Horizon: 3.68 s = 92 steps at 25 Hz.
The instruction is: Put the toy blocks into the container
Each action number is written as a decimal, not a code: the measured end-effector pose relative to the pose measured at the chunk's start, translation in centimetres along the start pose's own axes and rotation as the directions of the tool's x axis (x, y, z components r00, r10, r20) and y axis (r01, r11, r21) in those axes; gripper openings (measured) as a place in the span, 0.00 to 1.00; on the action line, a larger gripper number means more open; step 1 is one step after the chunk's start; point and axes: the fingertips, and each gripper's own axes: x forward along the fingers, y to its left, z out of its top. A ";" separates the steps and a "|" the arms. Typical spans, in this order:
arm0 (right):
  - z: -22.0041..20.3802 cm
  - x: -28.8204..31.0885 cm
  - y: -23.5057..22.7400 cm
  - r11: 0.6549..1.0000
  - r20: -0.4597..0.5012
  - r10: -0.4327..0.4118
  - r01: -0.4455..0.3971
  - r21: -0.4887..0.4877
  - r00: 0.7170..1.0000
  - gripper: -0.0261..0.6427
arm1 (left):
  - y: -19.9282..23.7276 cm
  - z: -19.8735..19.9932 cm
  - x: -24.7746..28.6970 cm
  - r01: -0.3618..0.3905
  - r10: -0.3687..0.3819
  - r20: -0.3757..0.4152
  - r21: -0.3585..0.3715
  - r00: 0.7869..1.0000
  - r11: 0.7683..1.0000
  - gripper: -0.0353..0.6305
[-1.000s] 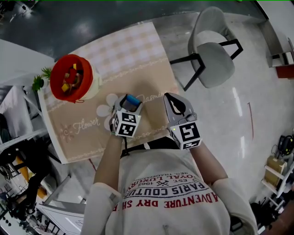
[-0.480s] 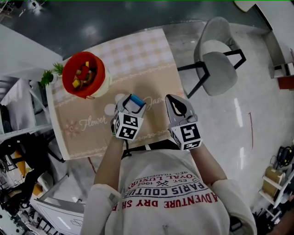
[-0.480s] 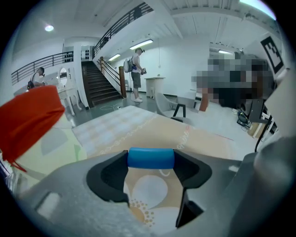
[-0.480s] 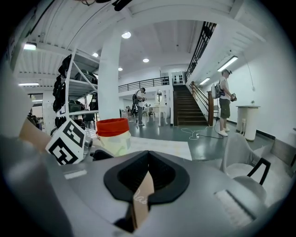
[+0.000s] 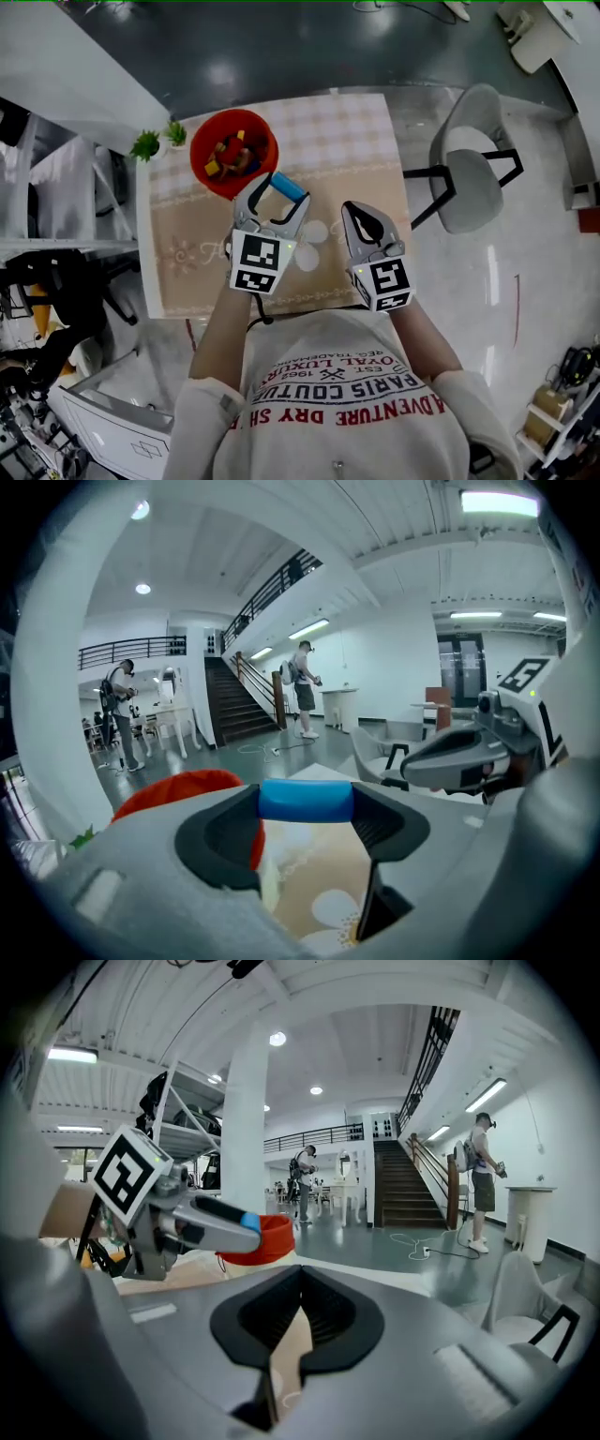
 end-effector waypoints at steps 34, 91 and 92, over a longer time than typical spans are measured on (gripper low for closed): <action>5.7 5.3 5.1 1.000 0.103 0.014 -0.012 -0.026 0.995 0.04 | 12.9 -0.5 -4.5 -0.180 0.186 0.074 -0.078 0.980 0.980 0.66; 11.4 3.8 11.2 0.968 0.231 0.229 -0.198 -0.152 0.946 0.04 | 11.3 1.8 -15.9 -0.115 0.135 0.234 -0.097 0.963 0.989 0.06; 11.3 3.9 11.2 0.968 0.224 0.231 -0.200 -0.151 0.947 0.04 | 11.3 1.7 -15.9 -0.116 0.135 0.230 -0.097 0.964 0.988 0.06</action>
